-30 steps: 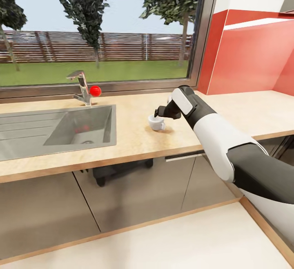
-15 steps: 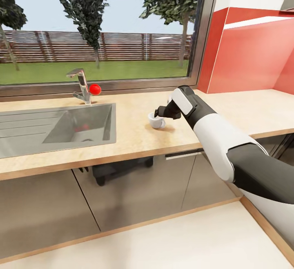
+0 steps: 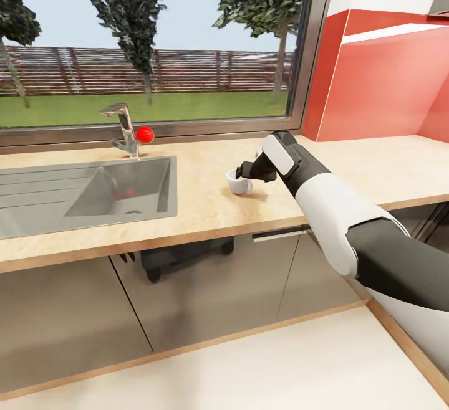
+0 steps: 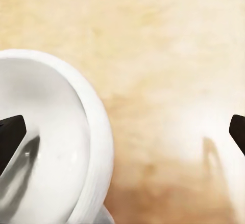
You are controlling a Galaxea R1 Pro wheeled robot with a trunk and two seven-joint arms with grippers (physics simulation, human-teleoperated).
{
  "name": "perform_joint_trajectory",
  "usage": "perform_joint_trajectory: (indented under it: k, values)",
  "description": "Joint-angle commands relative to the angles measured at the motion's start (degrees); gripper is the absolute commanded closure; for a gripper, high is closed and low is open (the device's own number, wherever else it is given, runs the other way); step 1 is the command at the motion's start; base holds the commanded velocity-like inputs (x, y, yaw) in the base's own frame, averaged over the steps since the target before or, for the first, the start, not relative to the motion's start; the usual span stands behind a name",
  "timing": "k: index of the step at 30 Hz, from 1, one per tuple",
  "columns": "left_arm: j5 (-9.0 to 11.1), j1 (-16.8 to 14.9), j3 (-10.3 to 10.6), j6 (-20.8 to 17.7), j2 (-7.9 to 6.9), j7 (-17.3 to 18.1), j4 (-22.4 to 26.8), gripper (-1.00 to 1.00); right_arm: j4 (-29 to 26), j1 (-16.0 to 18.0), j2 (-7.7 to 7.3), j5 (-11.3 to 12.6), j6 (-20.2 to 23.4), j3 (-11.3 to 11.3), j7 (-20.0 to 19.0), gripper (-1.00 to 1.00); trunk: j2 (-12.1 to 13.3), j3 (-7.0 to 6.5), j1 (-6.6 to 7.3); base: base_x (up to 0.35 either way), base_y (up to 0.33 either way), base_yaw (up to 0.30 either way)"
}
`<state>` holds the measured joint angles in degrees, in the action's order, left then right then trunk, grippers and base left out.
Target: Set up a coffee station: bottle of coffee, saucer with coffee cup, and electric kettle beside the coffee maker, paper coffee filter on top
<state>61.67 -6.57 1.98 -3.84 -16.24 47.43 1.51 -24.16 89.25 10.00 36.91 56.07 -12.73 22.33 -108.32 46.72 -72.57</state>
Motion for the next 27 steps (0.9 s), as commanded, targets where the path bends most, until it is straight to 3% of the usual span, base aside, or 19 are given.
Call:
perform_joint_trajectory:
  k: [1,4,15,16,27]
  values:
    - [0.47,-0.02,0.22,-0.41,-0.02,0.21,-0.01,-1.0,-0.04,0.04,0.0,0.53,0.09,-0.19,0.52,-1.0,-0.42,0.23,-0.21,0.0,0.0,0.0]
    - [0.43,-0.02,0.22,-0.41,-0.02,0.21,-0.01,-1.0,-0.04,0.04,0.0,0.53,0.09,-0.19,0.52,-1.0,-1.63,0.77,-0.87,0.0,0.0,0.0]
    - [0.44,-0.02,0.22,-0.42,-0.02,0.21,-0.01,-1.0,-0.07,0.04,0.0,0.53,0.09,-0.19,0.52,-1.0,-1.63,0.77,-0.87,0.0,0.0,0.0]
    - [0.43,-0.02,0.22,-0.4,-0.02,0.21,-0.01,-1.0,-0.08,0.06,0.0,0.53,0.09,-0.19,0.52,1.0,-1.63,0.77,-0.87,0.0,0.0,0.0]
    - [0.43,-0.02,0.22,-0.44,-0.02,0.21,0.02,-1.0,-0.1,0.08,0.0,0.53,0.09,-0.19,0.44,1.0,-1.63,0.77,-0.87,0.0,0.0,0.0]
